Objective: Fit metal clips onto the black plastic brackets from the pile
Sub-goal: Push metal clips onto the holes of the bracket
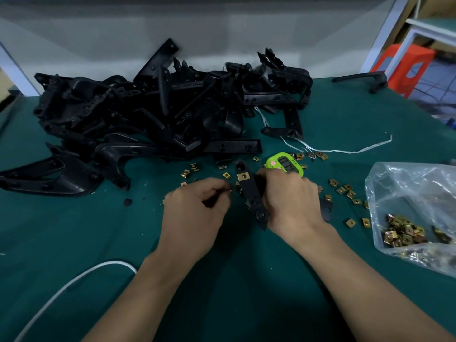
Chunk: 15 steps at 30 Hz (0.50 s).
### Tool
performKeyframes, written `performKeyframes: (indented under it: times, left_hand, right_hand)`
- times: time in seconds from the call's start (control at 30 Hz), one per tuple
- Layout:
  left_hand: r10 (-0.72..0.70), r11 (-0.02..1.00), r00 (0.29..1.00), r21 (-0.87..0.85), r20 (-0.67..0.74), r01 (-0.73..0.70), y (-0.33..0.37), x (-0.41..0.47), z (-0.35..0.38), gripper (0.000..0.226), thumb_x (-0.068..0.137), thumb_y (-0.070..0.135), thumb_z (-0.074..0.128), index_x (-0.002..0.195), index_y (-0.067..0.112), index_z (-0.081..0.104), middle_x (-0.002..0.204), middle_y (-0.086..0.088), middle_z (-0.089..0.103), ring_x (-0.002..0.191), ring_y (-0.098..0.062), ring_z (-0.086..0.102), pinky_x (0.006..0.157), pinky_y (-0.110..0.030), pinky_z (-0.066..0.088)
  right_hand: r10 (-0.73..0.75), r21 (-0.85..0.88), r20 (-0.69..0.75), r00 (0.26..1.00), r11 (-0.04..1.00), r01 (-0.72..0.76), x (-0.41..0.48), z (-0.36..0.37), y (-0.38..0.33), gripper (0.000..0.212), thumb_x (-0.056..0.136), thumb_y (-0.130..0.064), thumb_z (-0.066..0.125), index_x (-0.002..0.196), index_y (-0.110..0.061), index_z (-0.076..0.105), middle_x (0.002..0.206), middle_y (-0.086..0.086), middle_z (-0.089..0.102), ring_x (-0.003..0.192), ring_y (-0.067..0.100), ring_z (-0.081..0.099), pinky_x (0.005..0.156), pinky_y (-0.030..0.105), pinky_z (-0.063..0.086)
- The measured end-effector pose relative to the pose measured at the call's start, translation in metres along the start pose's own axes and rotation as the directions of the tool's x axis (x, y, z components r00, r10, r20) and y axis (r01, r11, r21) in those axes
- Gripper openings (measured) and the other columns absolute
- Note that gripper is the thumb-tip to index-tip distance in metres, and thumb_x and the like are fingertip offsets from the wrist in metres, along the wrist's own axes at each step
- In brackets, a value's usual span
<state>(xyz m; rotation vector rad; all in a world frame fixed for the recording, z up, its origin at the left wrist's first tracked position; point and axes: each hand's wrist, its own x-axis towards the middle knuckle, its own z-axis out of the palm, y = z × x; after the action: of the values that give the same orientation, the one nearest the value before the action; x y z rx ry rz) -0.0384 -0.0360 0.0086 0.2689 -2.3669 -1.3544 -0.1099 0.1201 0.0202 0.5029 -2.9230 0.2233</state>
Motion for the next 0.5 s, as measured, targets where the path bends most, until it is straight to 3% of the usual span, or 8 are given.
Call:
performKeyframes:
  times: [0.13,0.27,0.4,0.5]
  left_hand:
    - [-0.121,0.955,0.99,-0.263,0.069,0.135,-0.002,0.005,-0.001,0.033,0.091,0.001,0.069,0.088,0.034,0.071,0.08,0.007,0.078,0.07,-0.013,0.075,0.068,-0.027,0.062]
    - [-0.131,0.867,0.983,-0.465,0.131,0.177,0.002,0.005,-0.001,0.03,0.096,-0.002,0.062,0.096,0.025,0.076,0.082,-0.007,0.078,0.074,-0.023,0.077,0.065,-0.024,0.06]
    - [-0.17,0.82,0.969,-0.519,0.177,0.239,0.009,0.003,-0.001,0.008,0.081,0.022,0.079,0.077,0.016,0.077,0.071,-0.011,0.075,0.059,-0.022,0.073,0.054,-0.024,0.057]
    - [-0.193,0.829,0.97,-0.504,0.149,0.242,0.009,0.003,-0.003,0.03,0.069,0.042,0.08,0.063,0.013,0.071,0.058,-0.01,0.068,0.044,-0.018,0.061,0.045,-0.023,0.05]
  right_hand:
    - [0.003,-0.005,-0.001,1.0,1.0,-0.003,0.0,-0.001,-0.001,0.027,0.076,-0.013,0.066,0.098,-0.028,0.064,0.071,0.0,0.06,0.074,0.033,0.063,0.06,0.032,0.034]
    - [0.006,-0.004,0.007,1.0,1.0,-0.006,0.0,-0.002,-0.001,0.028,0.075,-0.013,0.066,0.098,-0.029,0.063,0.071,-0.001,0.059,0.071,0.033,0.059,0.059,0.033,0.033]
    - [0.005,0.014,0.01,1.0,1.0,-0.005,0.0,-0.004,-0.001,0.028,0.075,-0.013,0.066,0.098,-0.029,0.063,0.078,0.0,0.066,0.076,0.033,0.063,0.06,0.033,0.033]
    - [0.002,0.023,0.008,1.0,1.0,-0.002,0.0,-0.003,-0.001,0.028,0.076,-0.013,0.065,0.099,-0.029,0.064,0.077,0.0,0.065,0.076,0.033,0.063,0.06,0.033,0.033]
